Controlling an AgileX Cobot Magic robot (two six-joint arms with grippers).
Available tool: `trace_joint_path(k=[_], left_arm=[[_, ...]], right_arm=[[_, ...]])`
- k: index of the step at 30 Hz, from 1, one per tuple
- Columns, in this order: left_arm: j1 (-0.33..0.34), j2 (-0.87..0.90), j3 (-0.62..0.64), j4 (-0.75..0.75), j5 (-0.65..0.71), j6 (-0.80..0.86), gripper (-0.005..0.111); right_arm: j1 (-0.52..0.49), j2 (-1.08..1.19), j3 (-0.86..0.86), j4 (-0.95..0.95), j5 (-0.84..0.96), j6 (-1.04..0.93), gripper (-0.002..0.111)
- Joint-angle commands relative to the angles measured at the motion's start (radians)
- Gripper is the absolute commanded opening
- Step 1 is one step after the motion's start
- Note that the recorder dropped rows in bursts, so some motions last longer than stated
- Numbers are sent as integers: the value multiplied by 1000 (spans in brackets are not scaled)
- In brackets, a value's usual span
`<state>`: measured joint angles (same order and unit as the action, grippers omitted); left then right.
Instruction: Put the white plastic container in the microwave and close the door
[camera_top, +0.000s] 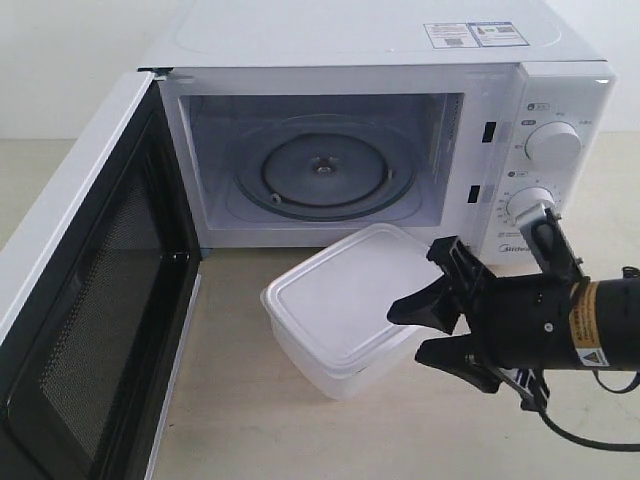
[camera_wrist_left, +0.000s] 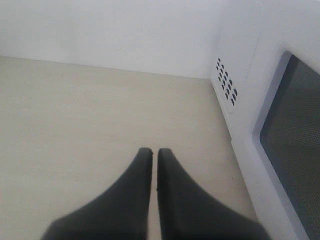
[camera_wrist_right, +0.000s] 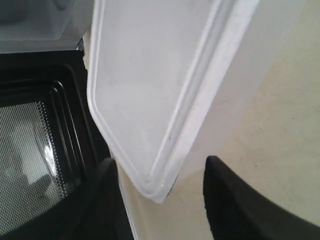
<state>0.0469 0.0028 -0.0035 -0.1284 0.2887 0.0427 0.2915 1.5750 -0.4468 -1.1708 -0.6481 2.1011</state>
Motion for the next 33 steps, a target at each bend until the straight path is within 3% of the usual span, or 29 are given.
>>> trace_joint_path(k=[1,16,33], left_arm=[[2,-3,4,6,-1,4,4],[2,-3,4,6,-1,4,4],[2,-3,4,6,-1,4,4]], right_arm=[[-3,63,4,101,-20,-3,45],[-3,136,4,235,-37,-90,44],[-3,136,-32,242,15,-88,44]])
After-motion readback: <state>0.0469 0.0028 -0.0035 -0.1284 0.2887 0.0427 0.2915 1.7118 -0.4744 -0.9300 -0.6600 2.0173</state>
